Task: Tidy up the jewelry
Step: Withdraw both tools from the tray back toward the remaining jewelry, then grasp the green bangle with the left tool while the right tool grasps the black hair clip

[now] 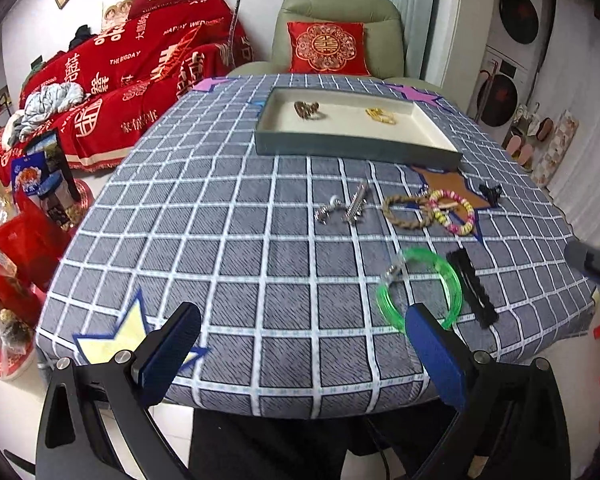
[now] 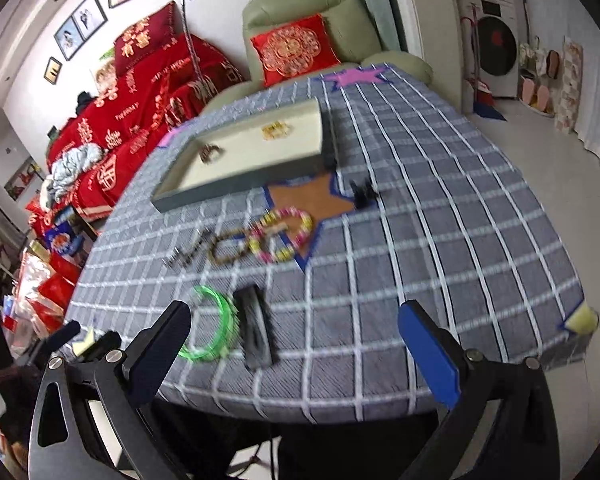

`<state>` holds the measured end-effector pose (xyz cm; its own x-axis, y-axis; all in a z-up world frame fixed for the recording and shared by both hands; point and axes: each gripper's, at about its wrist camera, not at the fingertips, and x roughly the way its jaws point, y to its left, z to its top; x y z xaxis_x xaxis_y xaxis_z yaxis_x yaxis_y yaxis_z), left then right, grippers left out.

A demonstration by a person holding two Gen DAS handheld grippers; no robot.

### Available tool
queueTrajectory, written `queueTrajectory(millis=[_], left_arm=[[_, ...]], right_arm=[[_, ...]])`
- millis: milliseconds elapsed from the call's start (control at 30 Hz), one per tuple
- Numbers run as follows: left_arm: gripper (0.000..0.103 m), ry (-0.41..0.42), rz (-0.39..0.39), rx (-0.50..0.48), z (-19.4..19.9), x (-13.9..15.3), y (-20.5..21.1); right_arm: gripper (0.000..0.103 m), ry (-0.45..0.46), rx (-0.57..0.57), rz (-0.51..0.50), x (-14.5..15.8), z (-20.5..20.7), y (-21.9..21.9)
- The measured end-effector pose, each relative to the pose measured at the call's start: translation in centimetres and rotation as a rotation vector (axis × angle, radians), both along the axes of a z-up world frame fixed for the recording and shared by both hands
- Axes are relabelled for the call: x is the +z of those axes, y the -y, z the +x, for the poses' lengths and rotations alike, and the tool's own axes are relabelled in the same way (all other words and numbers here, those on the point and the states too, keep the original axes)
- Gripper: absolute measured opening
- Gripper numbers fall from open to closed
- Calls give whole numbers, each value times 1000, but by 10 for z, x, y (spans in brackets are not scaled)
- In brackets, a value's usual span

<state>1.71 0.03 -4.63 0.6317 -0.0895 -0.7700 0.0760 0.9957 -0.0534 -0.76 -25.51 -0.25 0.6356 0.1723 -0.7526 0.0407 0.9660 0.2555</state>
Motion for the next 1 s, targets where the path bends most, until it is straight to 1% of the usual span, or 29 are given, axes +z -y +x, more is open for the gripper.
queueTrajectory(millis=[133,233,500,567,667,900,933,1000], left_arm=[[103,-19,-2,-5,3,-8,5],[103,-21,-9,-21,8,-10,11],[103,-25,15,-90,22,-16,28],[103,-36,24,-101,26,-20,31],[103,-55,23,-113,32,-26,33],[103,-59,44,-140,45,-34,38],[98,-58,47,-143,46,-35,38],[95,-70,60,-152,50,-38,40]], right_arm=[[103,-42,-19,-45,-20,-6,3],[103,-54,-3,-61,-27,-9,-3],[103,-56,41,-110,-31,-10,-20],[103,-55,55,-130,-31,-10,-24],[103,-61,62,-124,-33,-11,-24],[103,-79,109,-164,-41,-6,-32],[103,-81,115,-169,-42,-5,-33],[103,-83,125,-179,-44,-4,-36]])
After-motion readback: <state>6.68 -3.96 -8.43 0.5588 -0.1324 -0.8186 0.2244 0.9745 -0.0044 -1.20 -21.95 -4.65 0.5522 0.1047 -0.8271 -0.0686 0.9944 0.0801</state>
